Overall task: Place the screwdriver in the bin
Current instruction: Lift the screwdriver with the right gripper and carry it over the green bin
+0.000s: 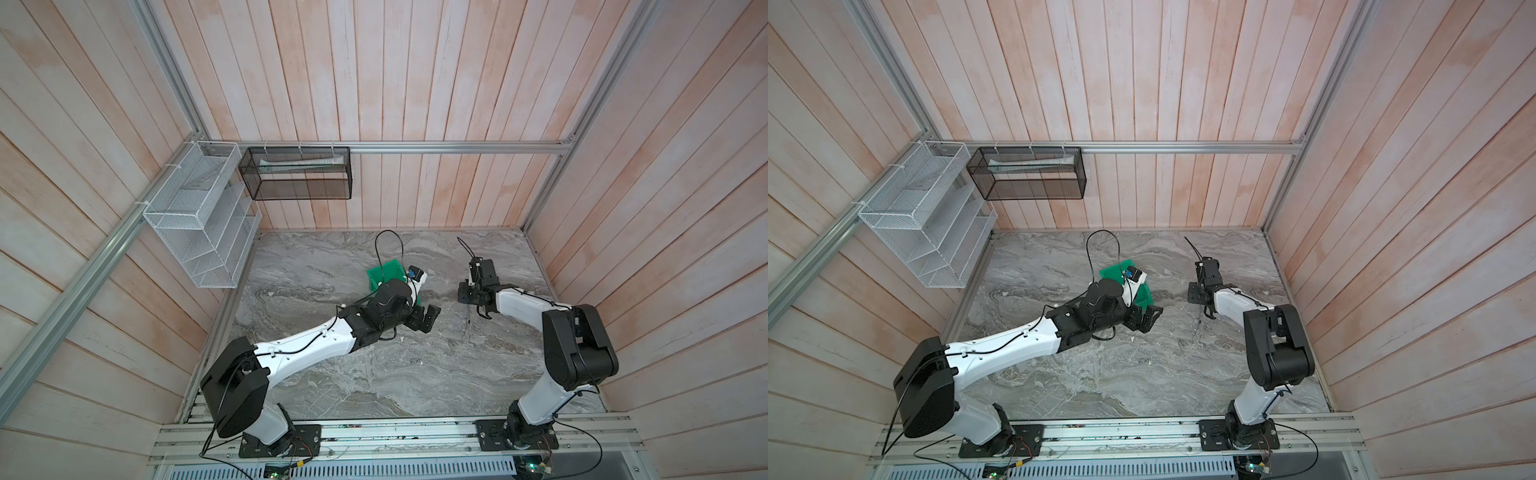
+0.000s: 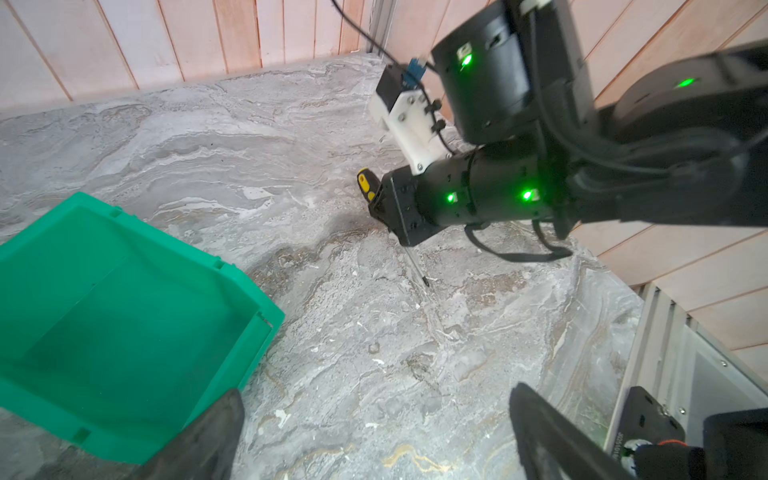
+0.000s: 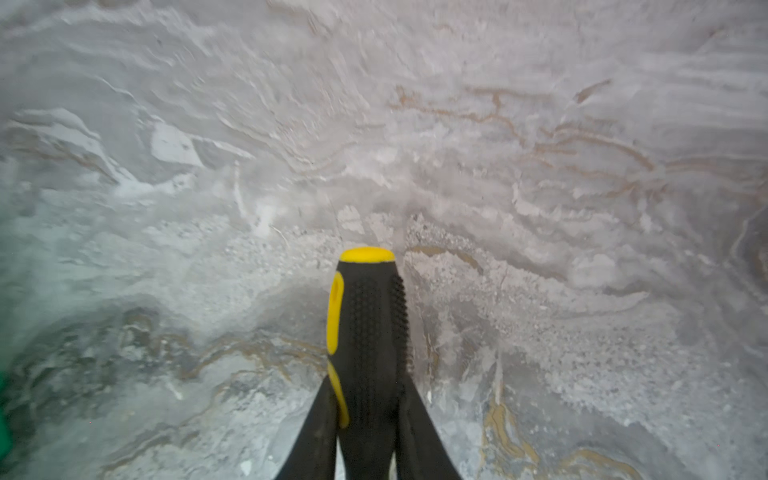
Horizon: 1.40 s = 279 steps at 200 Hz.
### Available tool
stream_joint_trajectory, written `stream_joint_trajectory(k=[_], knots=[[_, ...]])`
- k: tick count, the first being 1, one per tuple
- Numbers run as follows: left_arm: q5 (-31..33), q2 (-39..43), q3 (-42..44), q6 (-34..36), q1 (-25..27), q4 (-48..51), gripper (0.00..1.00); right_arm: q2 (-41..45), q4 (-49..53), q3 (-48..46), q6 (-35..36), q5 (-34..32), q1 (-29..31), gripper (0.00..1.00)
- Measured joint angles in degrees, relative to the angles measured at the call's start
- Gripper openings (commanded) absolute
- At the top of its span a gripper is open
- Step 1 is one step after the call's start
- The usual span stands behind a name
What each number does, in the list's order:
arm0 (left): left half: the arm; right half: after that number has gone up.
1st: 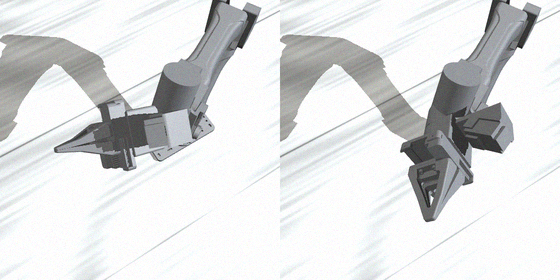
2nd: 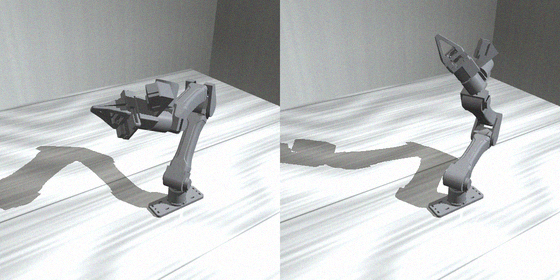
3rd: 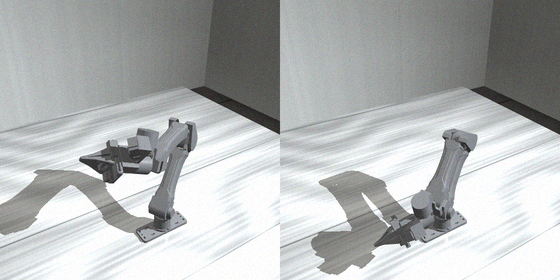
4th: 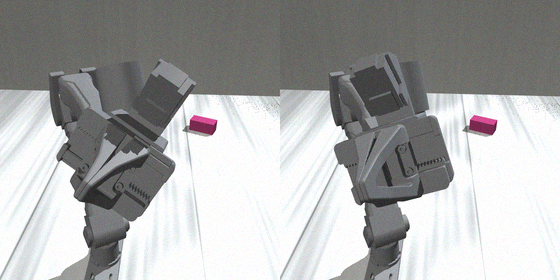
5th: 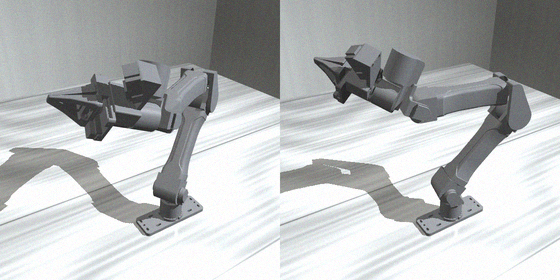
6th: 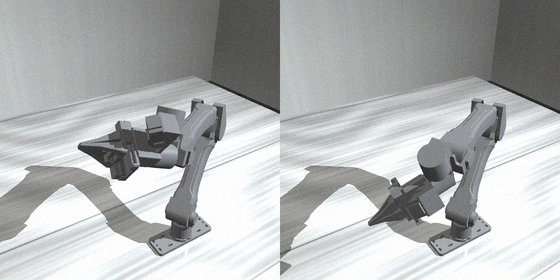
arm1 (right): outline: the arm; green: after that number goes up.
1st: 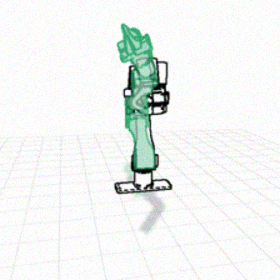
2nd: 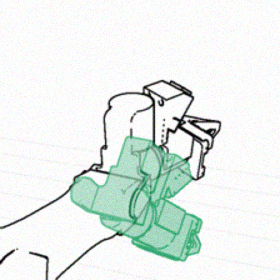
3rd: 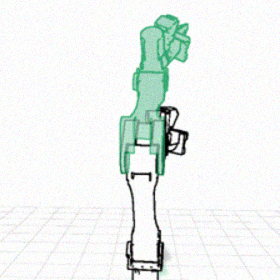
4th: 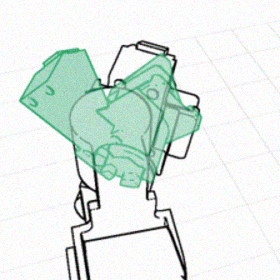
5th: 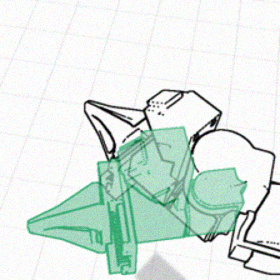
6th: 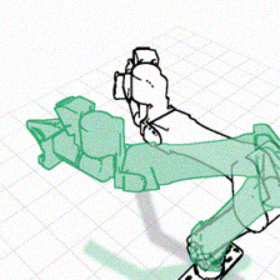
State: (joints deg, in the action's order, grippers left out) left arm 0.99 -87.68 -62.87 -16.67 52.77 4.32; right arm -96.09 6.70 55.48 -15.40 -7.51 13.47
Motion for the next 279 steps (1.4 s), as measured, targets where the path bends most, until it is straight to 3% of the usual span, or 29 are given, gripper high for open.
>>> stream_joint_trajectory(k=[64,147,201,279], knots=[[3.69,5.97,0.11,2.03,-3.82,2.08,1.0,3.85,1.81,7.04,-3.93,4.76,3.87,0.16],[2.36,14.34,9.7,-2.38,-13.53,1.66,1.0,-0.61,-3.67,14.82,-16.59,13.6,18.18,0.17],[0.07,18.14,14.32,-7.04,-19.21,1.29,1.0,-8.0,-8.13,14.82,-24.28,14.91,21.64,0.16],[-1.64,18.64,14.47,-8.68,-19.52,0.81,1.0,-14.21,-11.17,17.59,-28.26,11.67,22.34,0.16]])
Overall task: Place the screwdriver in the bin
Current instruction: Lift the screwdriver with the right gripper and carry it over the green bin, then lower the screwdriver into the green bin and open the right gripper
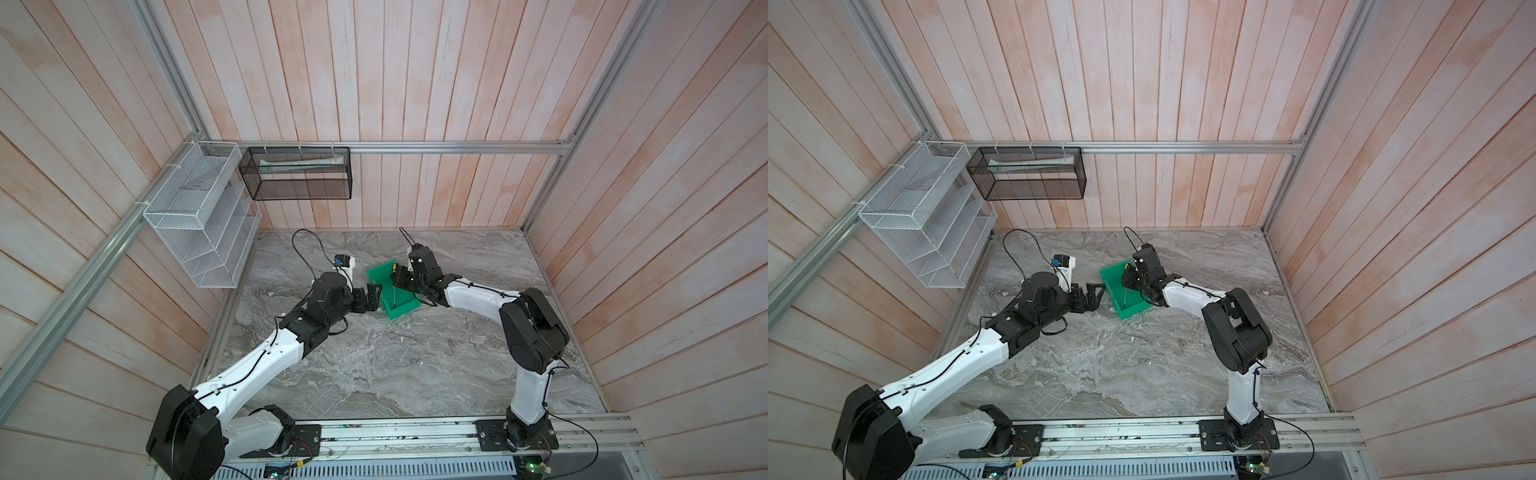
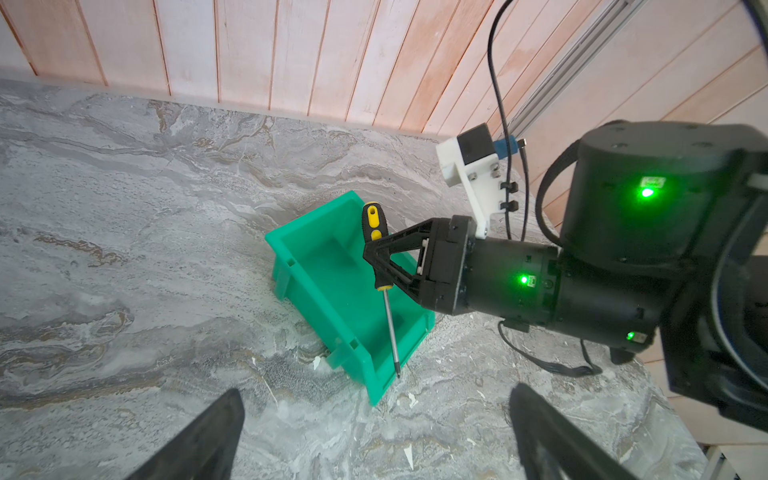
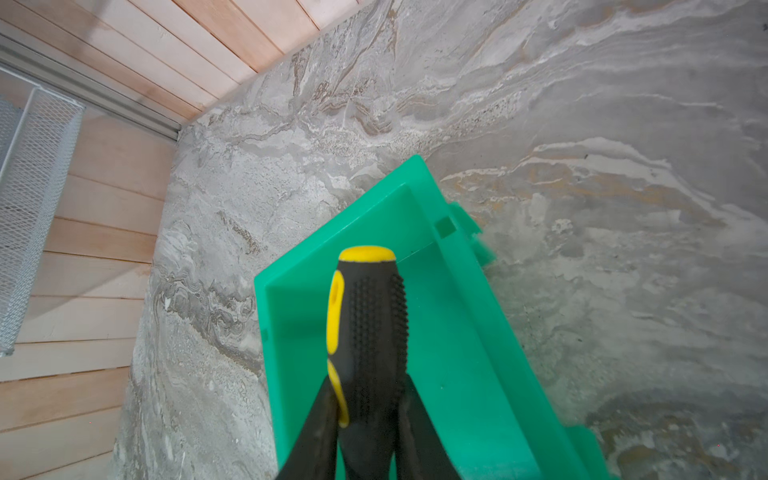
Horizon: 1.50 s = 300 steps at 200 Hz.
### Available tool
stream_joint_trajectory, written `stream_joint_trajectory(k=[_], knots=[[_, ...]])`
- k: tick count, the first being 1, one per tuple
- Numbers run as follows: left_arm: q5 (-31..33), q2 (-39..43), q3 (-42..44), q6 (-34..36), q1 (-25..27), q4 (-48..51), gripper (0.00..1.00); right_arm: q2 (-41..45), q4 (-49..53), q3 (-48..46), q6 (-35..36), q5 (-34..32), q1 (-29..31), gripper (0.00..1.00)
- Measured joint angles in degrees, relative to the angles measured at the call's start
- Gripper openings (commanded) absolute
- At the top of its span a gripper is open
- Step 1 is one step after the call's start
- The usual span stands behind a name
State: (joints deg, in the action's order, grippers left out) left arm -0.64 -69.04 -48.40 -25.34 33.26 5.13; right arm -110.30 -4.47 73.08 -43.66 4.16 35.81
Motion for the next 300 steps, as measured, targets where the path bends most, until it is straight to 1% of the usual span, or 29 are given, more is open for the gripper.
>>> stream_joint_trajectory(k=[35,63,99,145,204,239,272,300], knots=[[-0.39,0.0,0.11,-0.02,0.0,-0.02,1.0,-2.75,-1.22,1.11,-0.76,-1.99,1.11,0.17],[-0.39,0.0,0.61,0.02,0.0,0.04,1.0,-4.63,-1.33,1.36,-0.92,-3.76,1.9,0.2],[-0.37,0.0,0.7,0.02,0.0,0.04,1.0,-5.11,-1.38,2.01,-0.26,-6.69,3.08,0.2],[-0.39,0.0,0.7,0.02,0.0,0.04,1.0,-6.23,-1.55,3.04,0.2,-9.57,3.19,0.2],[-0.39,0.0,0.7,0.02,0.0,0.04,1.0,-7.56,-1.33,4.46,-1.25,-12.02,3.21,0.21],[-0.39,0.26,0.79,0.02,-0.11,0.04,1.0,-8.22,-0.9,4.61,-1.6,-12.68,3.8,0.25],[-0.39,0.63,0.96,0.02,-0.22,0.04,1.0,-8.66,-0.2,4.61,-1.86,-13.79,4.81,0.32],[-0.39,1.14,1.57,0.0,-0.22,0.07,1.0,-8.74,0.31,4.61,-1.79,-15.23,5.31,0.34]])
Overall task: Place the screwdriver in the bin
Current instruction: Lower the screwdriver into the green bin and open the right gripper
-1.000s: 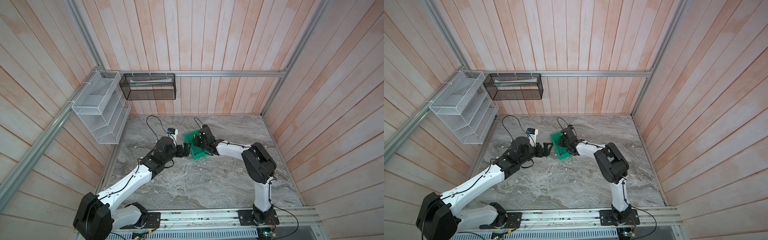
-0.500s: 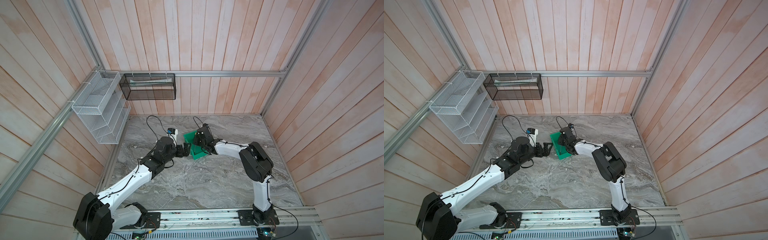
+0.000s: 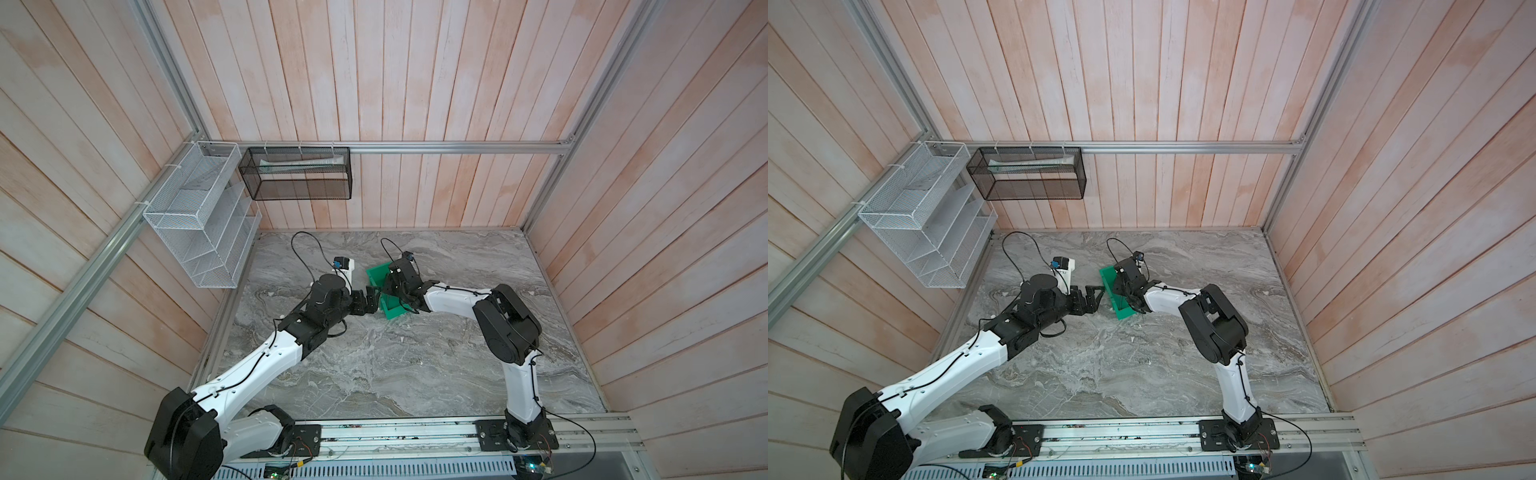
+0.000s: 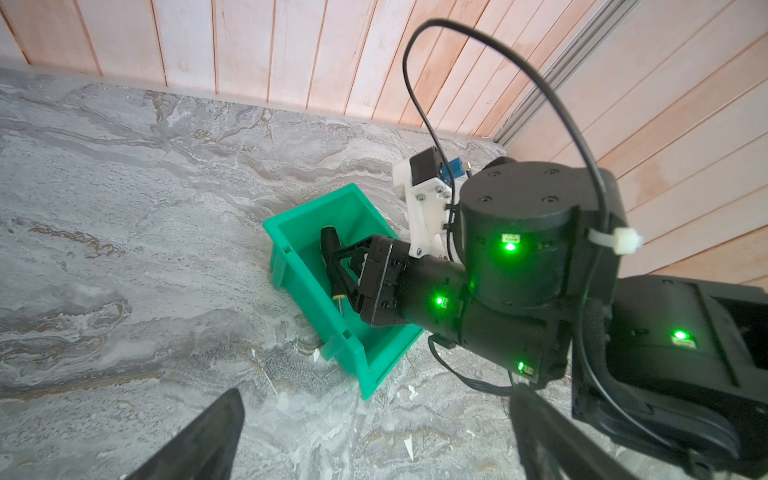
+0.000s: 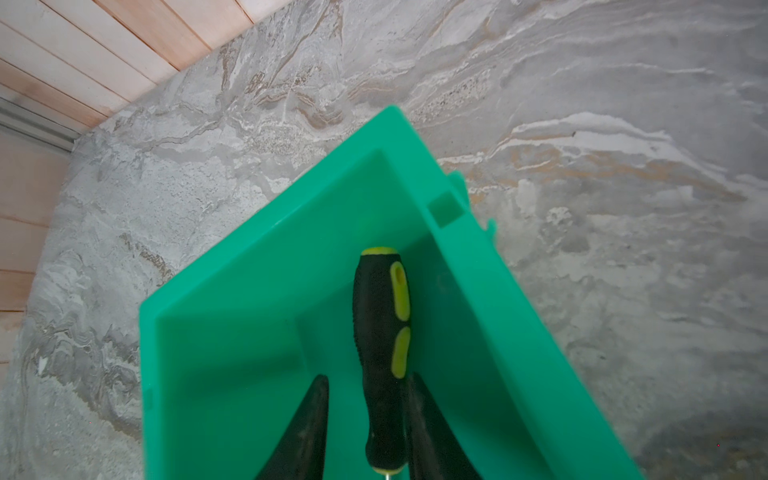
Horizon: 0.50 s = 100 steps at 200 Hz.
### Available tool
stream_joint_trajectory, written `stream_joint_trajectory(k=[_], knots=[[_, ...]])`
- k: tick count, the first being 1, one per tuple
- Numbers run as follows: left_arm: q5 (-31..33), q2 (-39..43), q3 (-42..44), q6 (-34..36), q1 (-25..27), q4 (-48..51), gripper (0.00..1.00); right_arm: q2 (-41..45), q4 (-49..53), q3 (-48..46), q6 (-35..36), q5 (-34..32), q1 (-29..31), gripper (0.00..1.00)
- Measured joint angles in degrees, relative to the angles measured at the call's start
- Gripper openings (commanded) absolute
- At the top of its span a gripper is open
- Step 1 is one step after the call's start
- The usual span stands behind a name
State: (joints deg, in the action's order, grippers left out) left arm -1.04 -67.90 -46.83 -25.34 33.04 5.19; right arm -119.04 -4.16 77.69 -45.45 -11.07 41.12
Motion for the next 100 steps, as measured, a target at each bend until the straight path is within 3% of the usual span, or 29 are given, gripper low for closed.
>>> stream_joint_trajectory(k=[77,82,100], knots=[[0.04,1.2,0.15,0.0,0.0,0.02,1.0,-0.02,0.96,0.0,0.07,-1.25,0.09,0.36],[0.04,1.27,0.15,0.02,0.0,0.02,1.0,-0.02,1.01,0.0,0.07,-1.29,0.09,0.41],[0.11,1.29,0.15,0.02,0.0,0.04,1.0,0.0,1.16,0.07,0.63,-1.33,0.09,0.44]])
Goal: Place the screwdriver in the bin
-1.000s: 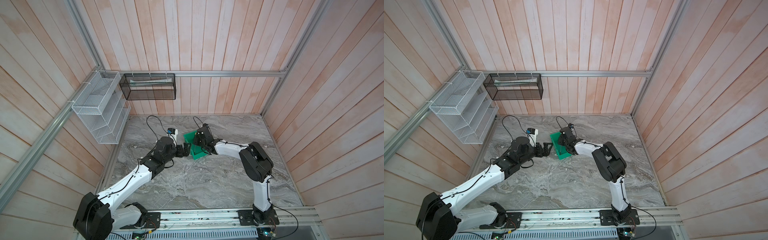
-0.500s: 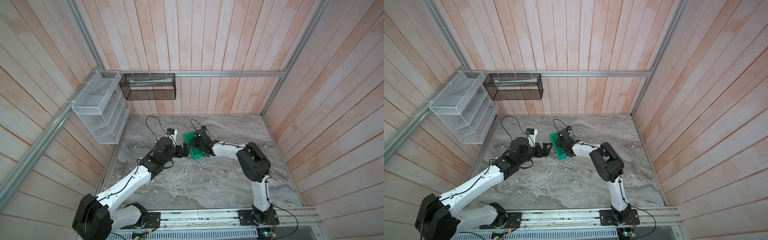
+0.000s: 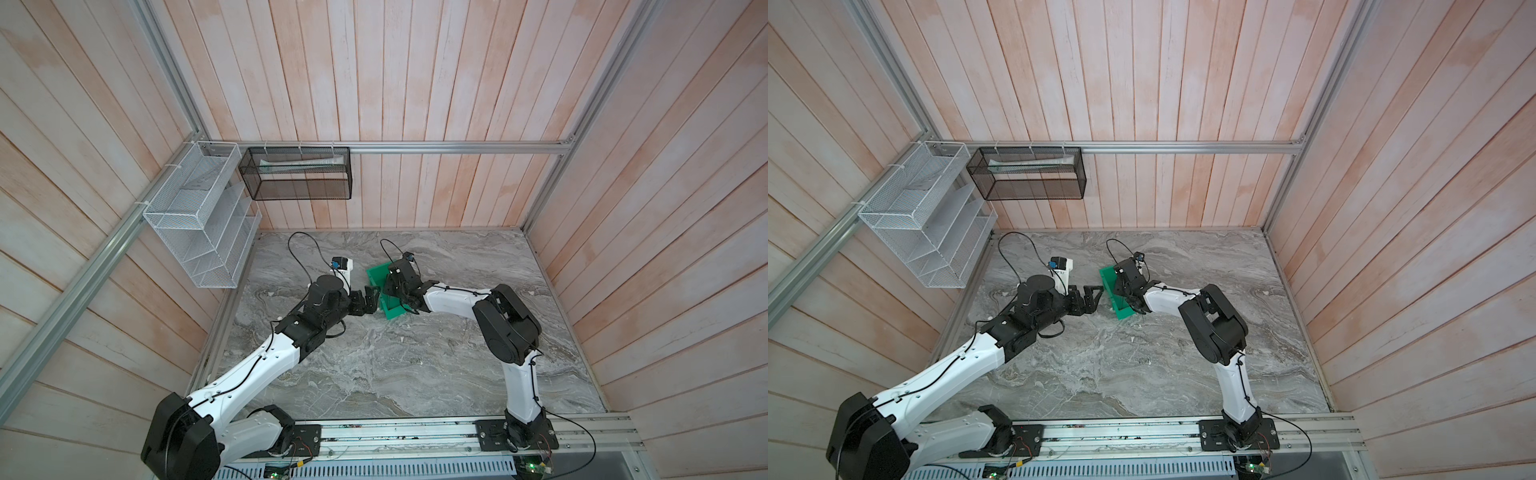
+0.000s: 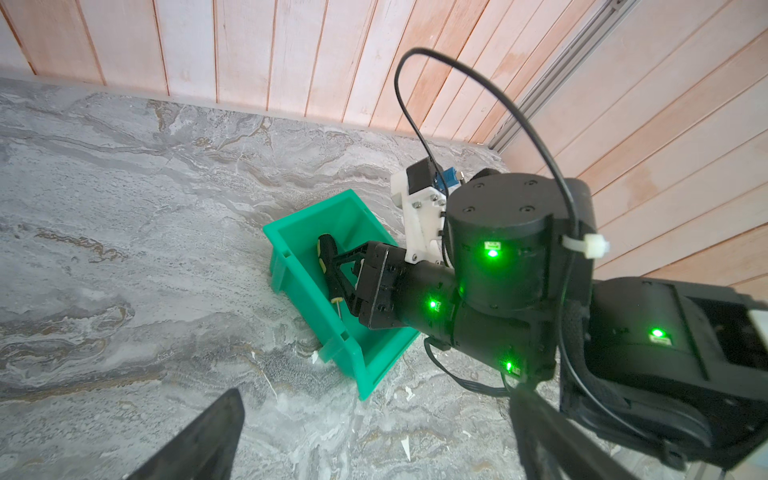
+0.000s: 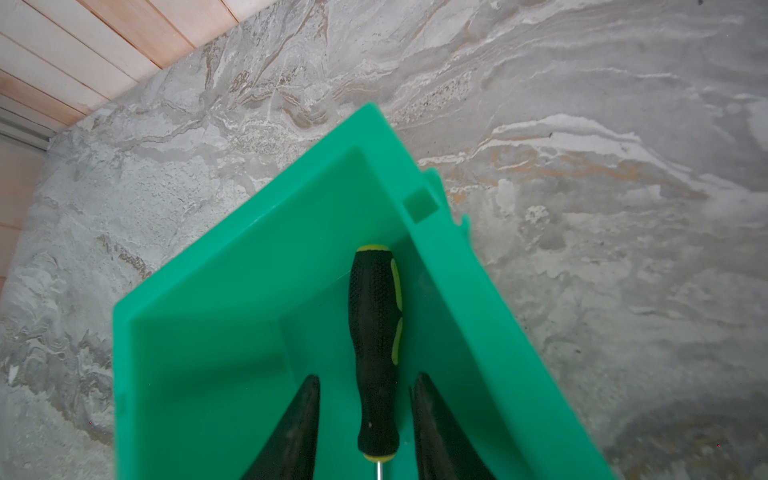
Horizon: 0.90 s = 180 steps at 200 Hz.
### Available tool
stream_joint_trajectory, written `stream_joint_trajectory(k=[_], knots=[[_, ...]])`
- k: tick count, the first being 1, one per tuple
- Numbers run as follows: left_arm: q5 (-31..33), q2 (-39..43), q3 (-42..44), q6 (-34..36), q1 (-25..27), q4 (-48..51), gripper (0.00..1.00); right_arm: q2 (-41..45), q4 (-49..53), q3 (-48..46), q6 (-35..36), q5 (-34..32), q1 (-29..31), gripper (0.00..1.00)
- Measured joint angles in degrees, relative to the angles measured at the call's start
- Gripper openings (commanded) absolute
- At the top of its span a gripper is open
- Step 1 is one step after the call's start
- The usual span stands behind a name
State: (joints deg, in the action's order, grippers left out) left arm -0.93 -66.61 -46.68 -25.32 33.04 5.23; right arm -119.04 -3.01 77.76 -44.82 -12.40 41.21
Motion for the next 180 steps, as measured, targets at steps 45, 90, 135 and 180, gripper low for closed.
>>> stream_joint_trajectory(k=[45,90,135,180], knots=[[1.14,0.15,0.0,1.14,-0.72,0.46,1.0,2.12,0.55,0.35,1.38,-0.39,0.0,0.51],[1.42,1.29,-0.09,3.17,-4.07,0.85,1.0,9.46,-0.55,0.46,3.19,-1.53,0.0,0.78],[1.36,1.53,-2.71,5.66,-10.69,2.95,1.0,17.09,-2.6,-0.42,8.76,-3.41,-0.39,0.98],[0.94,4.15,-2.51,4.48,-21.77,2.25,1.0,30.95,-9.38,-16.44,13.81,-7.45,-6.73,0.98]])
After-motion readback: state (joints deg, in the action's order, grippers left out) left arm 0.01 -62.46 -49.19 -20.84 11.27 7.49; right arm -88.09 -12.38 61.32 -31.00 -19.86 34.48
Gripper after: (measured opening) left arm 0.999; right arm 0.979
